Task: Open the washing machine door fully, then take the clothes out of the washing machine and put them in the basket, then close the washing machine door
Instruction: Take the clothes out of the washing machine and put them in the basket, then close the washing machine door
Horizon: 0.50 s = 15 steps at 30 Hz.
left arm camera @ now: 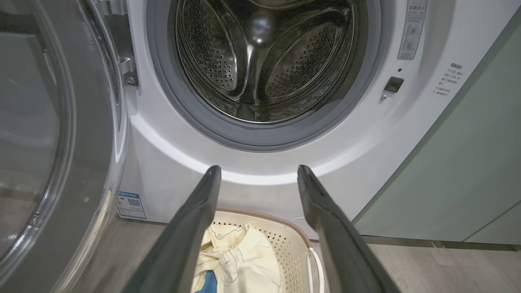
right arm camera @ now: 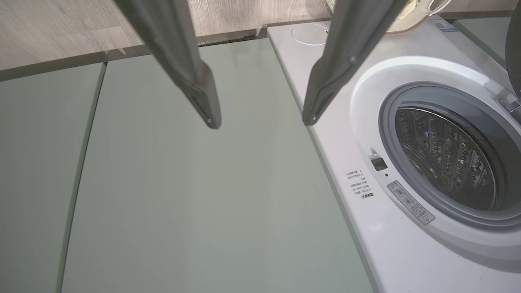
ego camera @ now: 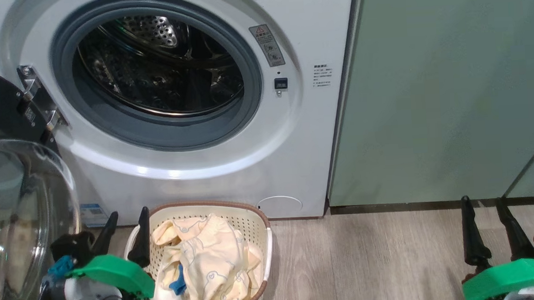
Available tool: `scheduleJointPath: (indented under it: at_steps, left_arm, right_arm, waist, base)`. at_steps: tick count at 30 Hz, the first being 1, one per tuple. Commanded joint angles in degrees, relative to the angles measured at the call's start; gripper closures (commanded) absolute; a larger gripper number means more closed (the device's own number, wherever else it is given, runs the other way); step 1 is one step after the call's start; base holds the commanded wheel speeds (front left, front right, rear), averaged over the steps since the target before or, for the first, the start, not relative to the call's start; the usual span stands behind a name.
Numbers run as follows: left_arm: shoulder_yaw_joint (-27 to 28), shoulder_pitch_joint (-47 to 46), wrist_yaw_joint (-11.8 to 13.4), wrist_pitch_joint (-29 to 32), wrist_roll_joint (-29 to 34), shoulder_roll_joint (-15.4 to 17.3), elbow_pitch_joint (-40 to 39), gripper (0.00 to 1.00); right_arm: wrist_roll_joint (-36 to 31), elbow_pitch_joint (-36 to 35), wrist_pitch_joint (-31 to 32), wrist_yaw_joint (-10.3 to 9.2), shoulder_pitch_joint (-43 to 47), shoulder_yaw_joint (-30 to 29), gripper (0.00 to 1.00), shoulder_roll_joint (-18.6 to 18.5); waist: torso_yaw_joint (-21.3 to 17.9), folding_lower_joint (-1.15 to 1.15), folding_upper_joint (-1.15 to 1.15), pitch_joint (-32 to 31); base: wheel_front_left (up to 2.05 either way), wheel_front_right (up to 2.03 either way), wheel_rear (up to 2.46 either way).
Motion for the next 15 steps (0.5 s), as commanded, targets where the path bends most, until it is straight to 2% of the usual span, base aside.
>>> scheduleJointPath:
  at_steps: [1,9,15]
  left_arm:
    - [1.58,-1.37,-0.06,-0.52,-0.4,1.84,-1.93,0.0]
    - [1.65,-1.39,-0.06,-0.52,-0.53,2.09,-1.72,0.0]
    - [1.65,-1.51,-0.06,-0.52,-0.26,2.13,-1.46,0.0]
  right_arm:
    - [-0.39,-1.65,-0.54,0.0,-1.16,1.18,0.0,-0.74]
    - [-0.49,-1.67,-0.54,0.0,-0.96,1.16,0.0,-0.55]
    - [-0.4,-1.56,-0.54,0.0,-0.93,1.23,0.0,-0.38]
  waist:
    - [0.05,0.0,0.0,-0.09]
    - [0.45,0.0,0.0,-0.35]
    - [0.47,0.0,0.0,-0.38]
  base:
    - [0.0,0.0,0.0]
    - [-0.1,0.1,0.0]
    - [-0.98,0.98,0.0]
